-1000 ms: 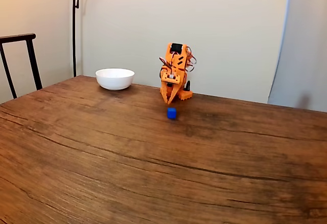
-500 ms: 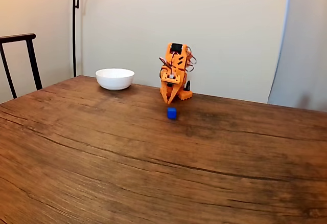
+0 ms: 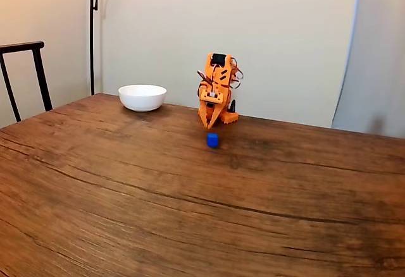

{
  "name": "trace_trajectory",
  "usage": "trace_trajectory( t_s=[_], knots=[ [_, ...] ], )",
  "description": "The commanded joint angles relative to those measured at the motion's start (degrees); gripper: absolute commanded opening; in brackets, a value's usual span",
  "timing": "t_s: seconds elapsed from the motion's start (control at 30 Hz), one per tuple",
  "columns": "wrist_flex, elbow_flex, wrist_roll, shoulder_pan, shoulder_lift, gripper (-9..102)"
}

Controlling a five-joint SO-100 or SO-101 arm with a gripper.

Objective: Grasp the cube and drop it in the bowl

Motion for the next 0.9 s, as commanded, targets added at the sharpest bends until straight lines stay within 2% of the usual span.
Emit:
trace_trajectory(
  t_s=[0.0,0.7,0.87],
  knots=[
    [2.9,0.3,-1.1,0.3,-0.6,-1],
    [-0.4,0.2,-1.9,-1.1,0.2,-1],
    [-0.9,0.3,-2.1,-4.3,0.2,-1]
  ],
)
